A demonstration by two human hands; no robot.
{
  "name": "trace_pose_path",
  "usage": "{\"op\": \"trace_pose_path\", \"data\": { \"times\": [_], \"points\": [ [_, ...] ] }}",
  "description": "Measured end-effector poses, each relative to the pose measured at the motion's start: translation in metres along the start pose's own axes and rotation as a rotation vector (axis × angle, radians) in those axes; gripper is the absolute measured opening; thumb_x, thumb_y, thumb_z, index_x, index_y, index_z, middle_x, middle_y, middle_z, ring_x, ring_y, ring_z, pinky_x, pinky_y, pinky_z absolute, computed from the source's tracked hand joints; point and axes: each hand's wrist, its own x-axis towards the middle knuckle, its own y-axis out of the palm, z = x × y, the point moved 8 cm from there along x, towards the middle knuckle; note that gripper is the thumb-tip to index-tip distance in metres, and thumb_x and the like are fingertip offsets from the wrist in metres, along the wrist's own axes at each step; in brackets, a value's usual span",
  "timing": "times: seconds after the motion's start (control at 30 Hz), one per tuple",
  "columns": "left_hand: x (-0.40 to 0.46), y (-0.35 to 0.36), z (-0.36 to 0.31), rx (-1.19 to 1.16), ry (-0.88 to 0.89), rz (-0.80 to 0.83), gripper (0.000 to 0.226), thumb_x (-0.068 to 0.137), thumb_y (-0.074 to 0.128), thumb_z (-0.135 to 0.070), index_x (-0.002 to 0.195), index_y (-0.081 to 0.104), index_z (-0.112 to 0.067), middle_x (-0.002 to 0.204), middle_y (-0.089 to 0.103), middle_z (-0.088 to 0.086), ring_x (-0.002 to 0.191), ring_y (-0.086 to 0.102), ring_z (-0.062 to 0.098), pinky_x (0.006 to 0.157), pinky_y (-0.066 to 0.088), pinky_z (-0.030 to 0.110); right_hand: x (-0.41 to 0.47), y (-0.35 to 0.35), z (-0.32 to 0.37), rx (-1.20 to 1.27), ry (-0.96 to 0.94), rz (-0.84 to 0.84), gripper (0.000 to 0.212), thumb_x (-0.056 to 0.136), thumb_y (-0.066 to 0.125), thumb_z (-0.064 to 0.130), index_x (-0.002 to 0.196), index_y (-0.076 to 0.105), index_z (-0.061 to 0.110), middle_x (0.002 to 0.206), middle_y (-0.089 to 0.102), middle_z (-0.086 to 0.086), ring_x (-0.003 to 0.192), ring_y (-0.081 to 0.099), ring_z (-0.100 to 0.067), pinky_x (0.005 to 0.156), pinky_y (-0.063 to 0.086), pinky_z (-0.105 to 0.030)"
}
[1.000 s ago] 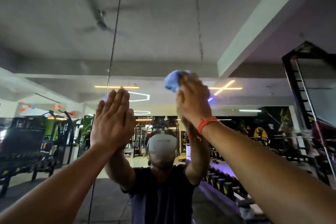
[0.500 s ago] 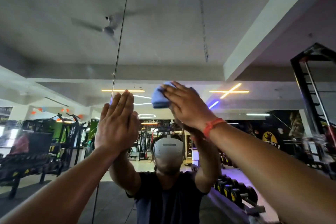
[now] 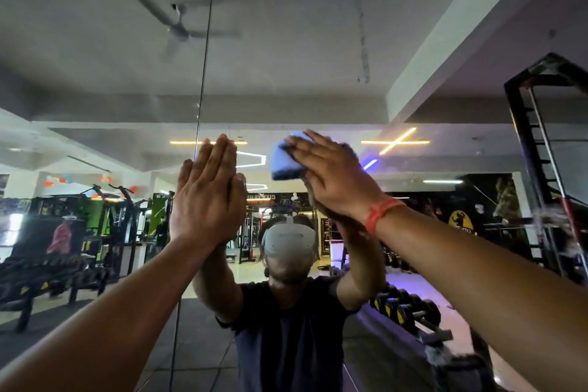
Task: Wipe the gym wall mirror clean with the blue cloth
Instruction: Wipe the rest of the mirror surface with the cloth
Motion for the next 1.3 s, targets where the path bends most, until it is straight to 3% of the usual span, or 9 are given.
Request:
{"op": "trace_pose_path", "data": {
  "times": [0.07,0.27,0.33,0.47,0.53,0.73,0.93,1.13,1.3],
  "points": [
    [0.0,0.001,0.001,-0.006,-0.009,0.002,0.063,0.103,0.023,-0.044,0.163,0.021,-0.024,0.171,0.011,-0.009,0.158,0.002,0.009,0.128,0.007,0.041,-0.046,-0.009,-0.017,-0.068,-0.081,0.073,0.06,0.095,0.044,0.017,0.154,0.044,0.022,0.161,0.041,0.004,0.151,0.032,-0.02,0.124,0.025,-0.037],
    [-0.002,0.001,0.001,-0.011,-0.008,0.005,0.064,0.102,0.026,-0.043,0.163,0.022,-0.023,0.171,0.013,-0.007,0.158,0.004,0.011,0.128,0.008,0.041,-0.055,-0.033,-0.062,0.023,0.688,-0.384,0.053,0.1,0.05,0.002,0.151,0.048,0.016,0.157,0.047,-0.005,0.15,0.034,-0.028,0.122,0.034,-0.049],
    [-0.002,0.0,0.001,-0.016,-0.011,0.013,0.065,0.102,0.024,-0.044,0.163,0.022,-0.023,0.171,0.013,-0.007,0.158,0.004,0.011,0.128,0.006,0.04,-0.054,-0.009,-0.016,0.062,0.548,-0.347,0.052,0.098,0.053,0.004,0.149,0.051,0.017,0.156,0.049,0.0,0.149,0.035,-0.027,0.122,0.033,-0.046],
    [-0.012,-0.002,0.002,-0.032,-0.017,0.019,0.064,0.102,0.026,-0.043,0.163,0.024,-0.023,0.17,0.015,-0.006,0.158,0.007,0.013,0.127,0.009,0.041,-0.103,0.006,0.036,-0.027,-0.126,-0.001,0.049,0.095,0.046,0.009,0.142,0.06,0.008,0.154,0.051,-0.003,0.148,0.04,-0.025,0.125,0.026,-0.038],
    [-0.024,-0.001,0.002,-0.023,-0.004,0.033,0.063,0.103,0.025,-0.044,0.163,0.019,-0.025,0.171,0.013,-0.006,0.158,0.004,0.012,0.128,0.008,0.041,-0.117,-0.01,0.007,-0.134,-0.174,0.028,0.056,0.09,0.045,0.008,0.145,0.056,0.013,0.155,0.048,-0.001,0.148,0.039,-0.021,0.125,0.027,-0.035],
    [-0.062,0.0,0.007,-0.039,-0.015,0.066,0.063,0.103,0.027,-0.042,0.163,0.02,-0.027,0.17,0.012,-0.009,0.158,0.004,0.01,0.128,0.003,0.037,-0.114,-0.014,-0.012,0.024,0.628,-0.357,0.057,0.096,0.047,0.01,0.152,0.048,0.021,0.159,0.044,0.002,0.151,0.031,-0.027,0.122,0.032,-0.052],
    [-0.096,-0.002,0.008,-0.033,-0.029,0.107,0.063,0.104,0.027,-0.041,0.163,0.019,-0.024,0.171,0.012,-0.007,0.159,0.004,0.014,0.126,-0.006,0.029,-0.116,0.019,0.068,0.002,-0.218,0.082,0.052,0.089,0.047,0.008,0.138,0.064,0.012,0.152,0.054,0.0,0.147,0.042,-0.025,0.121,0.033,-0.042],
    [-0.133,-0.003,0.01,-0.039,-0.029,0.15,0.062,0.105,0.024,-0.042,0.164,0.017,-0.024,0.172,0.009,-0.007,0.158,0.001,0.012,0.128,0.0,0.036,-0.114,-0.001,0.035,0.062,0.364,-0.199,0.059,0.091,0.049,0.006,0.149,0.052,0.017,0.157,0.047,0.001,0.15,0.035,-0.028,0.121,0.028,-0.04],
    [-0.169,0.001,0.017,0.001,-0.028,0.203,0.062,0.106,0.026,-0.039,0.164,0.015,-0.024,0.172,0.004,-0.009,0.159,0.0,0.012,0.128,0.001,0.038,-0.184,0.052,0.142,0.033,-0.279,0.144,0.043,0.101,0.043,0.012,0.14,0.062,0.012,0.155,0.05,-0.002,0.15,0.036,-0.029,0.121,0.031,-0.047]
  ]
}}
